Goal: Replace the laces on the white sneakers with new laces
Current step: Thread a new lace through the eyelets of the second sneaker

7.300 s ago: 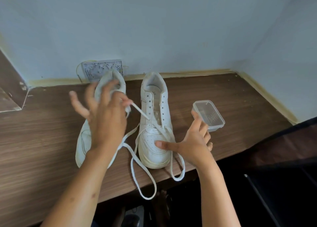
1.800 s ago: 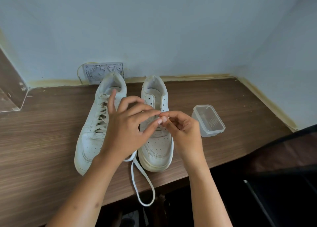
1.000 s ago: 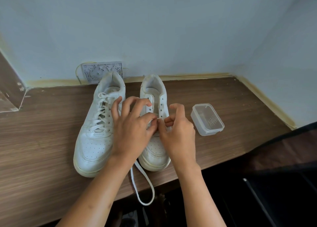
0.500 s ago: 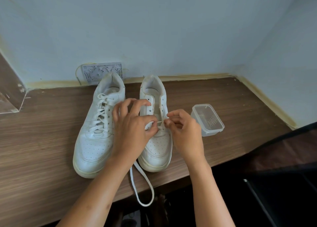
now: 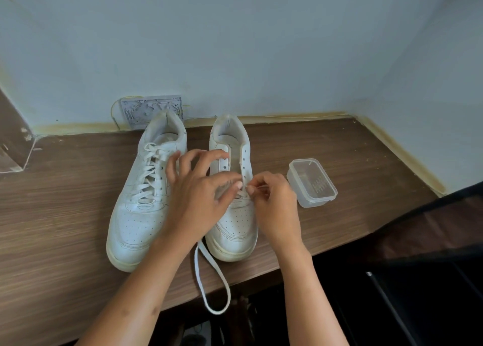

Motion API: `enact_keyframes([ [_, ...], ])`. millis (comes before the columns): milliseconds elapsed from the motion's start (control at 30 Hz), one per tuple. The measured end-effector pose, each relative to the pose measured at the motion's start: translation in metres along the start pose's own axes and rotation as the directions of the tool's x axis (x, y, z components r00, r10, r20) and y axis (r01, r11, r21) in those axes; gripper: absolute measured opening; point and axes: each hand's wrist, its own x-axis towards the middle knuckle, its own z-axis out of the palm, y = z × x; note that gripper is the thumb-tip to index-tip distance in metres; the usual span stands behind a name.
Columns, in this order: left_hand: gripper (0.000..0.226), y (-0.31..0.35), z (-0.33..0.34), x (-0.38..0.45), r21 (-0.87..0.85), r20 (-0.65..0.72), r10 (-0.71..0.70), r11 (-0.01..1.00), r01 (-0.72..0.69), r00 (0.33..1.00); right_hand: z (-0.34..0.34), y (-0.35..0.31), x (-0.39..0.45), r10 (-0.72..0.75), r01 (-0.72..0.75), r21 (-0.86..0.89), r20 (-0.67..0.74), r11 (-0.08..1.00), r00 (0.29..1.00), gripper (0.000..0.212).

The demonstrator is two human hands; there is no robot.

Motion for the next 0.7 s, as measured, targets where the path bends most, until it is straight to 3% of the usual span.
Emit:
enact_keyframes([
  [67,0.025,-0.005,-0.007,0.002,-0.019,-0.041,-0.009,1.0,0.008,0.999,-0.007,0.001,0.001,0.036,-0.036,-0.005,-0.049,0.999,0.998,0.018],
  [167,0.019,-0.014,-0.016,0.004,0.004,-0.076,-0.004,1.0,0.005,0.997,-0.022,0.002,0.003,0.111,-0.117,-0.017,-0.222,0.993,0.969,0.024],
  [267,0.021,-0.016,-0.018,0.004,-0.01,-0.025,-0.013,1.0,0.013,1.0,-0.031,0.009,0.004,0.169,-0.209,-0.053,-0.415,0.976,0.894,0.019],
  [367,0.027,-0.02,-0.02,0.004,-0.045,0.033,-0.006,0.999,0.007,0.999,-0.031,0.014,0.005,0.219,-0.347,-0.216,-0.458,0.913,0.861,0.012],
  [433,0.028,-0.023,-0.021,0.004,-0.073,0.073,0.014,0.997,-0.008,0.997,-0.03,0.015,0.005,0.176,-0.301,-0.283,-0.394,0.911,0.902,0.021],
  [500,0.03,-0.024,-0.021,0.004,-0.087,0.099,0.034,0.996,-0.026,0.995,-0.028,0.013,0.005,0.082,-0.142,-0.288,-0.211,0.947,0.974,0.03],
  [600,0.032,-0.019,-0.017,0.003,-0.097,0.116,0.045,0.995,-0.034,0.992,-0.02,0.009,0.005,-0.009,0.02,-0.294,0.039,0.956,0.999,0.016],
  [667,0.03,-0.017,-0.014,0.002,-0.076,0.135,0.049,0.996,-0.039,0.99,-0.016,0.009,0.005,-0.042,0.056,-0.295,0.055,0.954,0.998,0.002],
  [700,0.029,-0.017,-0.014,0.001,-0.059,0.145,0.054,0.997,-0.046,0.988,-0.015,0.009,0.005,-0.056,0.062,-0.299,0.031,0.952,0.998,0.008],
])
